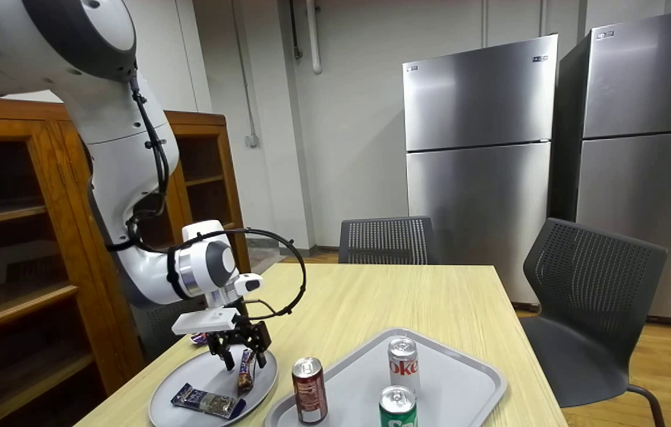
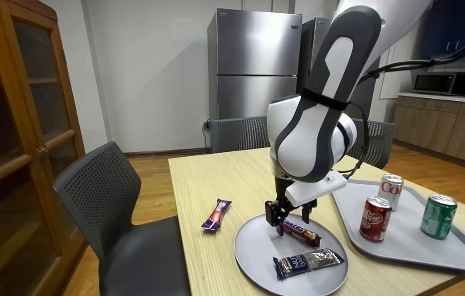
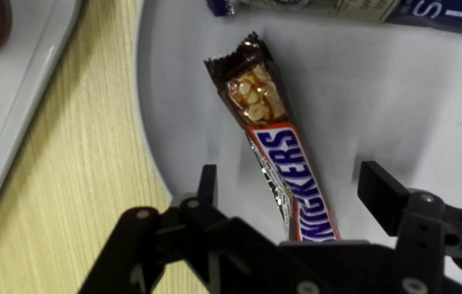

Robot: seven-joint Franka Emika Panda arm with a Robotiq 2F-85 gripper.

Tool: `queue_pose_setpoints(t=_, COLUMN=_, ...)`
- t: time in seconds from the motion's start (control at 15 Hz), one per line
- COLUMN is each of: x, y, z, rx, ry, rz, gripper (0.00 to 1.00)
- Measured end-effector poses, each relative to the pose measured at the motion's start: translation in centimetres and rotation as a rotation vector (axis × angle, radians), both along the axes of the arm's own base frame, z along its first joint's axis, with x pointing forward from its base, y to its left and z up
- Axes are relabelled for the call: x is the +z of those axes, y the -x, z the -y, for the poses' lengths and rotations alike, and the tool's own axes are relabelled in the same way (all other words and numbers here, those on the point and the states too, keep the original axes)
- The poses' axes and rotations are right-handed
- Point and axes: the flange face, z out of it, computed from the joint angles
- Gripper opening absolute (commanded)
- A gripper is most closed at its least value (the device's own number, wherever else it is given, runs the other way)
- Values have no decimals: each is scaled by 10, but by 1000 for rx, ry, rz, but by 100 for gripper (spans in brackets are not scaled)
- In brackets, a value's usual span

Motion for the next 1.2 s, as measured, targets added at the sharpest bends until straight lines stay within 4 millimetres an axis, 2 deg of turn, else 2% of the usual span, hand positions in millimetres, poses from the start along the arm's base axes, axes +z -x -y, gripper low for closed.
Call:
queue_pose_setpoints(t=0.47, x=0, y=0, z=0, rx=8, ry=0, rz=-1, gripper=3)
queue_pose_setpoints(t=0.53, x=0, y=0, z=0, rx=8, ry=0, rz=-1, gripper=0)
queue_pose_setpoints(t=0.87, x=1, y=-1, z=-1, rx=9, ry=-3, rz=6, gripper=3)
queue_pose_setpoints(t=1.2, x=13, y=-10, z=-5, rx=17, ry=-18, rz=48, gripper=3)
